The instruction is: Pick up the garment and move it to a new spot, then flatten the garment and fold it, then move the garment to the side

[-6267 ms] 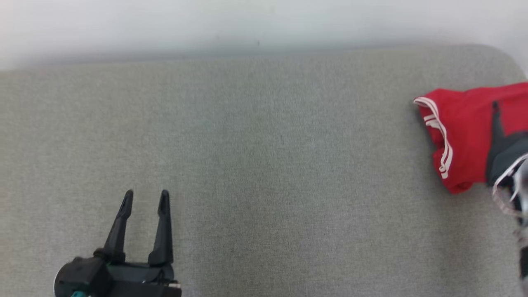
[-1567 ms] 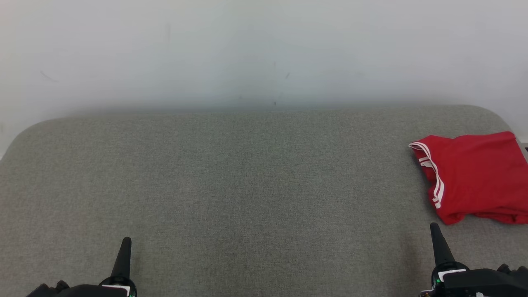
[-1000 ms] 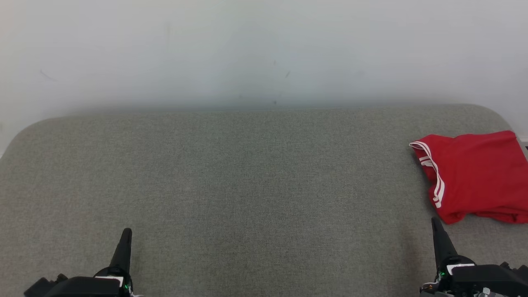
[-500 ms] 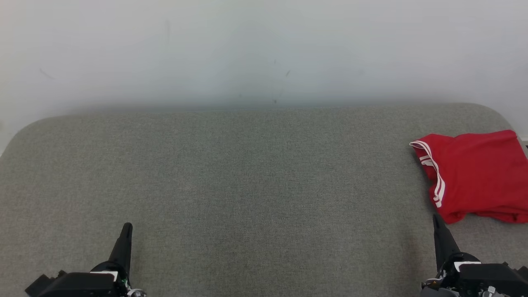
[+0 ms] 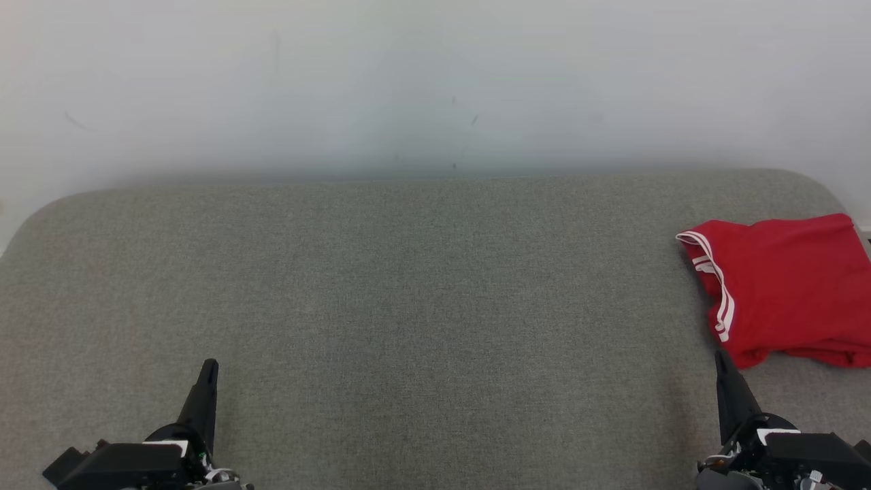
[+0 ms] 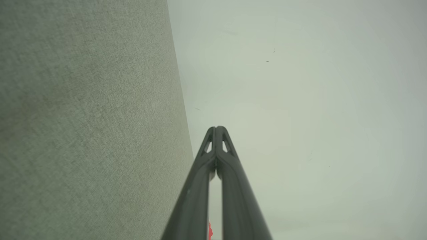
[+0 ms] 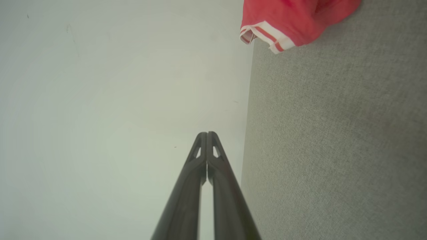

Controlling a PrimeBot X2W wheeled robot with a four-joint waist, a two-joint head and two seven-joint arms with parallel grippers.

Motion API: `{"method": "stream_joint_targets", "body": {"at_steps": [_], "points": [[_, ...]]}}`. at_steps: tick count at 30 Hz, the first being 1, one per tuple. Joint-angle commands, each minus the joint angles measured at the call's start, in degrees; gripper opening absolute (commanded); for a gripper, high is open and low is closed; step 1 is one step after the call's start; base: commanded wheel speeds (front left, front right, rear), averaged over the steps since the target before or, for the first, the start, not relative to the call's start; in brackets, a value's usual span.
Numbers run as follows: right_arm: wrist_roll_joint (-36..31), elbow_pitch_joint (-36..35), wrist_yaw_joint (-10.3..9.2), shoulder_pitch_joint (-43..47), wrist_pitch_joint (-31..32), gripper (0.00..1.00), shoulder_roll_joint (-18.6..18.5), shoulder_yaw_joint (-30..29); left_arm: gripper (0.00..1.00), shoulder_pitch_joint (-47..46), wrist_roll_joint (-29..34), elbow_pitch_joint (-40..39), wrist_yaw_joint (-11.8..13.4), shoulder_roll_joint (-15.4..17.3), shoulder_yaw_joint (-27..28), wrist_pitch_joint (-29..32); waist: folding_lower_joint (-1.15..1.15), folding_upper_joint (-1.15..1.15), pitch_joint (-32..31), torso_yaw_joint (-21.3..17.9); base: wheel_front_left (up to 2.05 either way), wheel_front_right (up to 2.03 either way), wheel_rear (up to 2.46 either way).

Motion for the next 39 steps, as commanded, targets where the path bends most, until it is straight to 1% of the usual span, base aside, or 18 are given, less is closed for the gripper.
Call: {"method": "stream_joint_targets", "body": {"at_steps": [1, 39], "points": [[-0.03, -0.18, 0.06, -0.54, 0.14, 0.00, -0.11, -0.10, 0.00, -0.59, -0.28, 0.07, -0.18, 0.23, 0.24, 0.23, 0.01, 0.00, 0.00, 0.00, 0.00, 0.00, 0.00], [-0.01, -0.18, 0.06, -0.53, 0.13, 0.00, -0.11, -0.08, 0.00, -0.58, -0.21, 0.06, -0.17, 0.17, 0.29, 0.23, 0.01, 0.00, 0.00, 0.00, 0.00, 0.00, 0.00]]}}
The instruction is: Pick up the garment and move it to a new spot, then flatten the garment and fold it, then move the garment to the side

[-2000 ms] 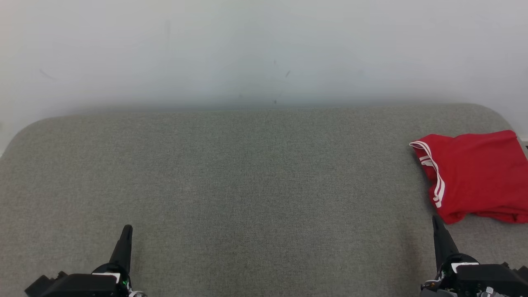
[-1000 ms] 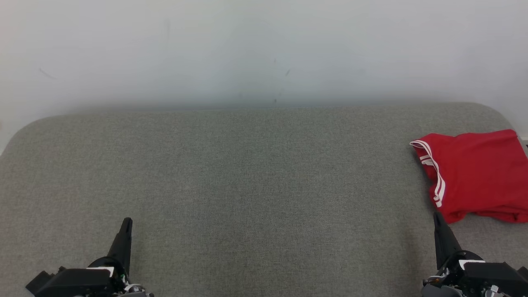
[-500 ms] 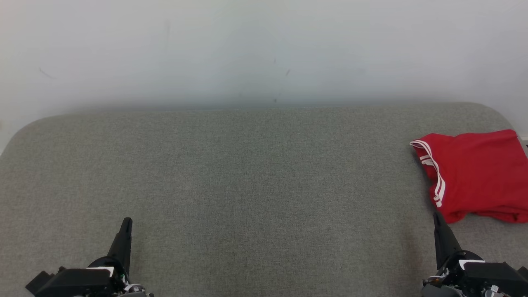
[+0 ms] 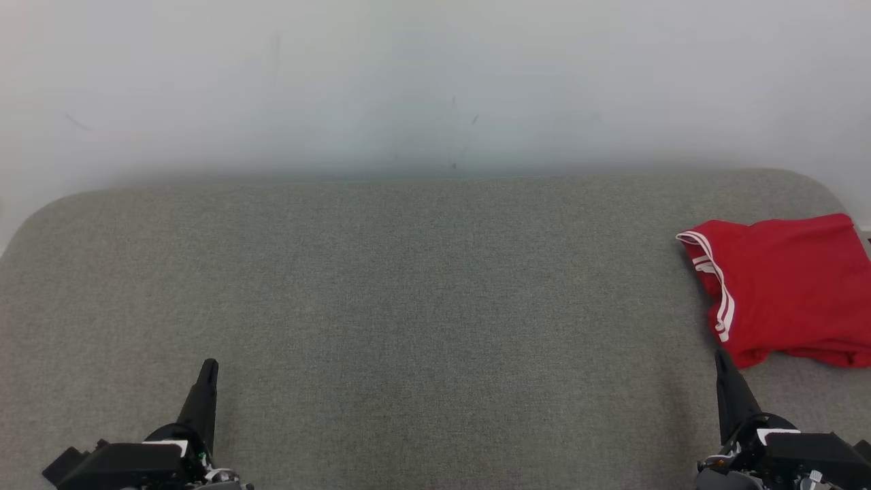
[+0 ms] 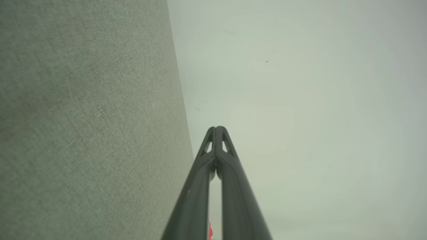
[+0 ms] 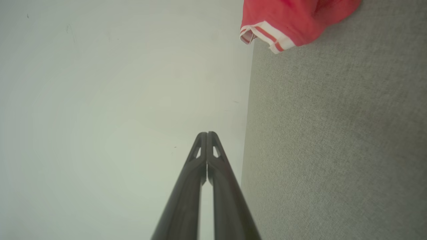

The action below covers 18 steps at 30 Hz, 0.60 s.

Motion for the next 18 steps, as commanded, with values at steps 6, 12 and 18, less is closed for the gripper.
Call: {"method": "stream_joint_targets", "body": {"at_steps": [6, 12, 18], "points": [[0.00, -0.18, 0.06, -0.53, 0.13, 0.00, -0.11, -0.08, 0.00, -0.56, -0.20, 0.05, -0.17, 0.16, 0.23, 0.15, -0.01, 0.00, 0.00, 0.00, 0.00, 0.00, 0.00], [0.00, -0.18, 0.06, -0.53, 0.12, 0.00, -0.11, -0.08, 0.00, -0.56, -0.19, 0.05, -0.16, 0.17, 0.24, 0.15, -0.01, 0.00, 0.00, 0.00, 0.00, 0.00, 0.00], [0.00, -0.18, 0.06, -0.53, 0.12, 0.00, -0.11, -0.08, 0.00, -0.56, -0.18, 0.05, -0.17, 0.16, 0.24, 0.16, -0.01, 0.00, 0.00, 0.00, 0.00, 0.00, 0.00]]}}
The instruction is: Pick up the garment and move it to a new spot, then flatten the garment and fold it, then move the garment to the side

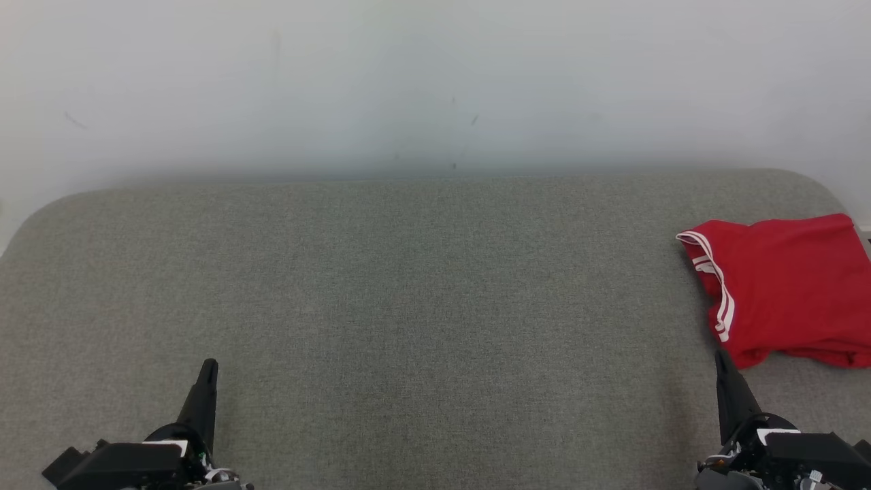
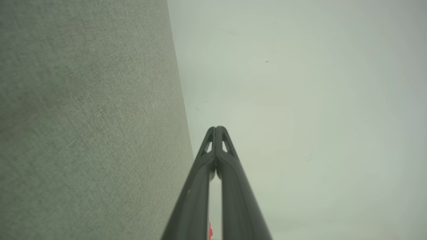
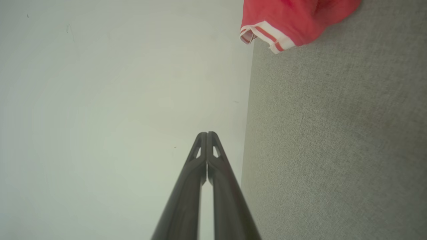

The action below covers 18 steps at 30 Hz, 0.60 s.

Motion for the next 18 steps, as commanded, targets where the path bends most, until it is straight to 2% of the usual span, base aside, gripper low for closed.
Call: {"method": "stream_joint_targets", "body": {"at_steps": [1, 18], "points": [[0.00, -0.18, 0.06, -0.53, 0.12, 0.00, -0.11, -0.08, 0.00, -0.55, -0.18, 0.05, -0.16, 0.17, 0.21, 0.16, 0.00, 0.00, 0.00, 0.00, 0.00, 0.00, 0.00], [0.00, -0.18, 0.06, -0.53, 0.12, 0.00, -0.11, -0.08, 0.00, -0.56, -0.17, 0.05, -0.17, 0.16, 0.22, 0.17, 0.00, 0.00, 0.00, 0.00, 0.00, 0.00, 0.00]]}}
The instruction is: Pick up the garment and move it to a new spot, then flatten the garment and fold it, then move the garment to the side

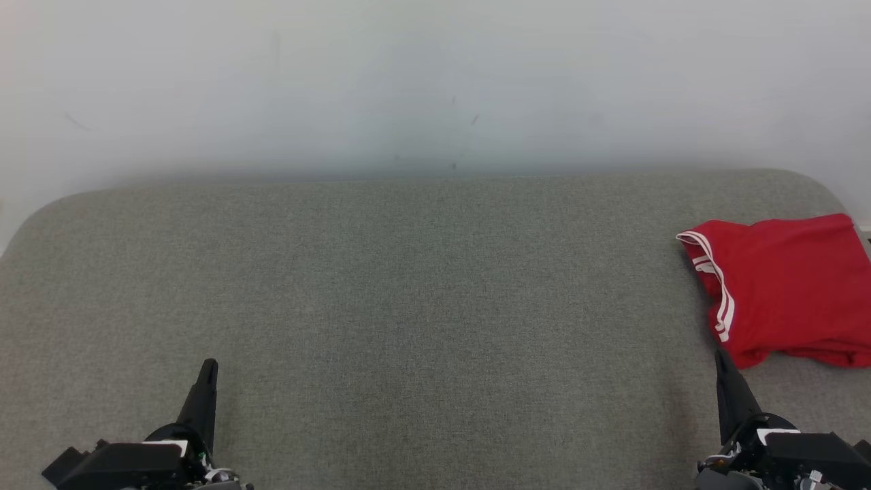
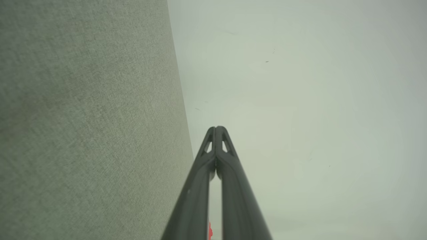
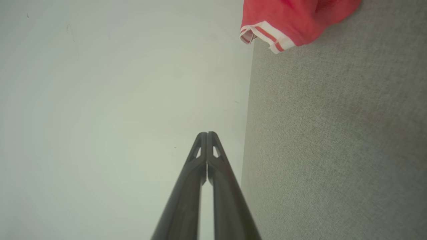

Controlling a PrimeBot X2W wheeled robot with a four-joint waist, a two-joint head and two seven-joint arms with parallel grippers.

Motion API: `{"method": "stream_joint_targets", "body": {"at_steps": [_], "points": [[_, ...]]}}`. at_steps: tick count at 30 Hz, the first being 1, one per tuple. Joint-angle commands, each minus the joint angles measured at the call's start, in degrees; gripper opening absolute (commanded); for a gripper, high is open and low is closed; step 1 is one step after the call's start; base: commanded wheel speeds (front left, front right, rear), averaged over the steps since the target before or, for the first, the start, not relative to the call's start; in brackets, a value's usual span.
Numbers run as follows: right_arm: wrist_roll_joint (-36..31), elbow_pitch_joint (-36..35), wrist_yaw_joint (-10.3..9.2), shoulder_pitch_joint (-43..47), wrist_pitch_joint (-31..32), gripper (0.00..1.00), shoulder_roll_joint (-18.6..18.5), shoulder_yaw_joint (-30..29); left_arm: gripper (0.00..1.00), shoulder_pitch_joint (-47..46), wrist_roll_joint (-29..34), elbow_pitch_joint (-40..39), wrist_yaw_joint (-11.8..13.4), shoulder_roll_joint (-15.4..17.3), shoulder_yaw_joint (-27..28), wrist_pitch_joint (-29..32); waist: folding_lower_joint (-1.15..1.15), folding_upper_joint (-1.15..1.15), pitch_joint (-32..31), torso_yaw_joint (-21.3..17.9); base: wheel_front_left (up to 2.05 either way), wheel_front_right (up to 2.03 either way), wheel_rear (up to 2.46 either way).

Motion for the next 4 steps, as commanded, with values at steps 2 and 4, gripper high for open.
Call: {"method": "stream_joint_targets", "body": {"at_steps": [2, 4], "points": [[0.00, -0.18, 0.06, -0.52, 0.12, 0.00, -0.11, -0.08, 0.00, -0.56, -0.17, 0.05, -0.17, 0.16, 0.21, 0.17, 0.00, 0.00, 0.00, 0.00, 0.00, 0.00, 0.00], [0.00, -0.18, 0.06, -0.52, 0.12, 0.00, -0.11, -0.08, 0.00, -0.56, -0.17, 0.05, -0.16, 0.16, 0.21, 0.17, 0.00, 0.00, 0.00, 0.00, 0.00, 0.00, 0.00]]}}
